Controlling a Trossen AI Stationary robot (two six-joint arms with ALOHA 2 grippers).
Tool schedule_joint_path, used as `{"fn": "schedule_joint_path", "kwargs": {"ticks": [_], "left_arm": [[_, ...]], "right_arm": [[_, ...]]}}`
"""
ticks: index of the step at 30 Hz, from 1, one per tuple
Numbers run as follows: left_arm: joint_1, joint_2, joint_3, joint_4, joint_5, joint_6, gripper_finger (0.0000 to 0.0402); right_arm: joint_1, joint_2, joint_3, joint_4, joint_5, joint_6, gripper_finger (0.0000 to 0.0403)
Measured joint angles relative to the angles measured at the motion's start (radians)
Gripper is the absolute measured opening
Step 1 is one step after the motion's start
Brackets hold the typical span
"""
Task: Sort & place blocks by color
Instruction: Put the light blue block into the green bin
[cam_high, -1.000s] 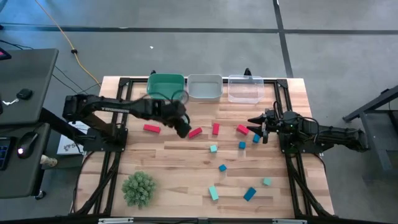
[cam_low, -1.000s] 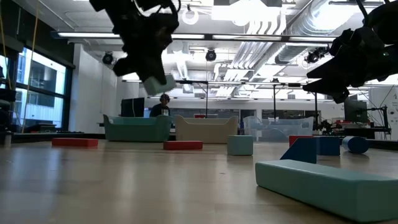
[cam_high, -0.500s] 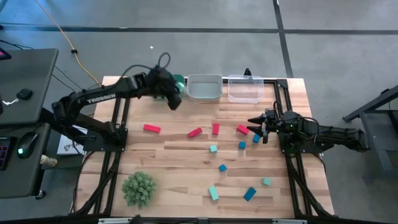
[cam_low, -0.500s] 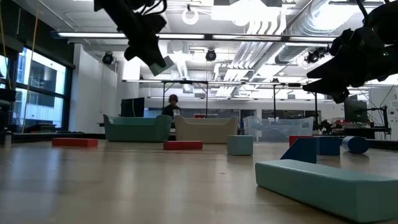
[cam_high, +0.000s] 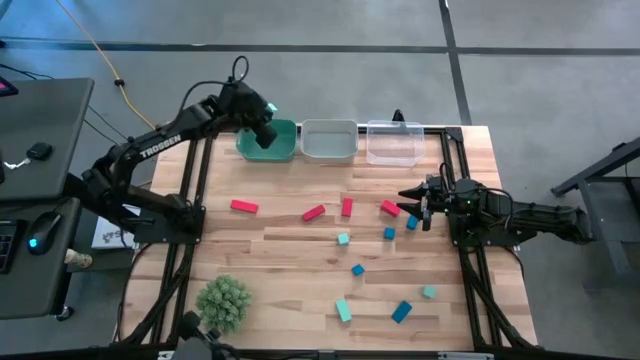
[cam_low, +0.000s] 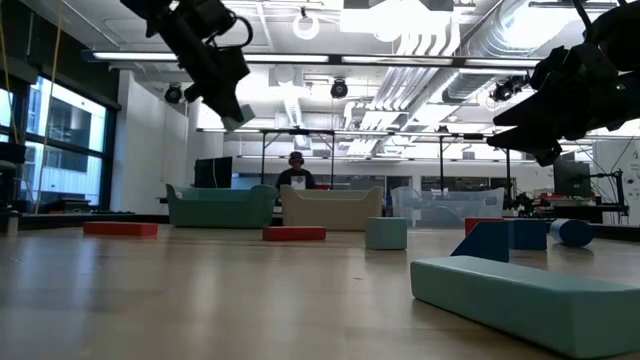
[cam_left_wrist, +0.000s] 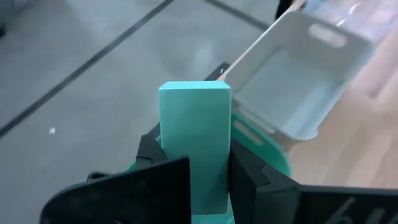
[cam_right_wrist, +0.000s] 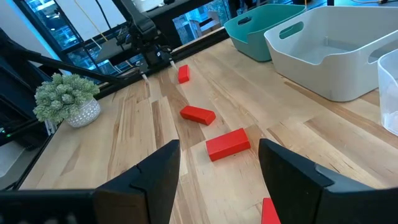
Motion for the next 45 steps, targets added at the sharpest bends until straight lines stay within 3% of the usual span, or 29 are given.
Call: {"fn": "schedule_joint_path", "kwargs": {"ticks": [17,27,45], "left_arm": [[-0.001,0.114,0.0,-0.14,-0.008,-0.203,0.0021],[-0.089,0.157,0.001,-0.134,-0.007,-0.48,0.0021],[-0.107,0.352,0.001,-0.069,-0.031,-0.678,0.0021]], "right_arm": [[0.0,0.0,0.0,0.0,0.0,0.0,0.0209],[0.0,0.0,0.0,0.0,0.0,0.0,0.0209],[0.0,0.0,0.0,0.0,0.0,0.0,0.0209]]}}
